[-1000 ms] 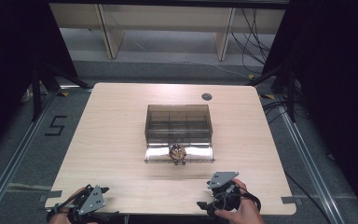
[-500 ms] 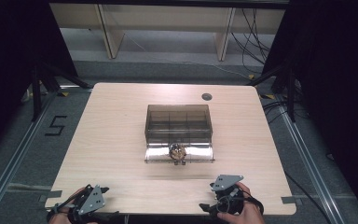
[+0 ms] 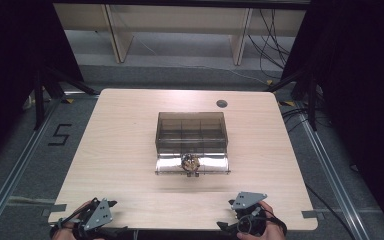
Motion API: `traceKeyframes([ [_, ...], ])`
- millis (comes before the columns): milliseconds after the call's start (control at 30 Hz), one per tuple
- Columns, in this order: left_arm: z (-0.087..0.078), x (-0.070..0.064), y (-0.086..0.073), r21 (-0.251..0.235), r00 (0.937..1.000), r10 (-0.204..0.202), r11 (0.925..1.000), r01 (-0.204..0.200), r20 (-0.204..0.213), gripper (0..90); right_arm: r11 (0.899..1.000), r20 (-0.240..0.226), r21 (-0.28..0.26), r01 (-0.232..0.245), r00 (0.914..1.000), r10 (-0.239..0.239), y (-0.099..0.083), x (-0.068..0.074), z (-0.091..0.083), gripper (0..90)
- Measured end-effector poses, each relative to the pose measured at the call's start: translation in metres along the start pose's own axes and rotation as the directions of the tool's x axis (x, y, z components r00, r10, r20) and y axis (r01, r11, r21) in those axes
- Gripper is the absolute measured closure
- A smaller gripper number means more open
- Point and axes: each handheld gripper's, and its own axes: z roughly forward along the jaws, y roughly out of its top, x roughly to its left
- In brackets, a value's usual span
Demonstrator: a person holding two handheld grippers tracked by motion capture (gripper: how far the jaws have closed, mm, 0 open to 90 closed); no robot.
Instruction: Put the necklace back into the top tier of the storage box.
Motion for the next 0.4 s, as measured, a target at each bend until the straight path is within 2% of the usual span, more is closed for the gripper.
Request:
traceKeyframes([
  [133,0.0002,0.0005,-0.0002,0.003,1.0,0.001,1.0,-0.001,-0.001,18.1,1.0,0.009,-0.018,-0.013,0.9999,0.013,-0.002,-0.0017,0.0003,21.0],
  [167,0.0001,0.0005,-0.0002,0.002,1.0,0.0,1.0,0.0,0.0,18.1,1.0,0.01,-0.001,-0.002,0.9999,0.002,-0.0022,-0.0033,0.0,21.0],
  [233,0.0001,0.0004,-0.0002,0.001,1.0,-0.001,1.0,0.001,0.0,18.1,1.0,0.015,-0.015,-0.004,0.9999,0.004,-0.0029,-0.0029,0.0023,21.0],
  [267,0.0001,0.0004,-0.0001,0.0,1.0,-0.001,1.0,0.001,0.0,18.0,1.0,0.006,0.004,-0.011,0.9999,0.011,-0.0027,-0.0024,0.0018,21.0],
  [300,0.0001,0.0003,-0.0001,0.0,1.0,-0.001,1.0,0.001,0.001,18.1,1.0,0.005,-0.012,-0.007,1.0,0.008,-0.0028,-0.0022,0.0038,21.1],
  [400,0.0007,-0.0001,-0.0002,0.002,1.0,0.0,1.0,0.0,0.001,18.1,1.0,0.009,-0.012,-0.004,1.0,0.004,-0.0025,-0.0028,0.003,21.1],
])
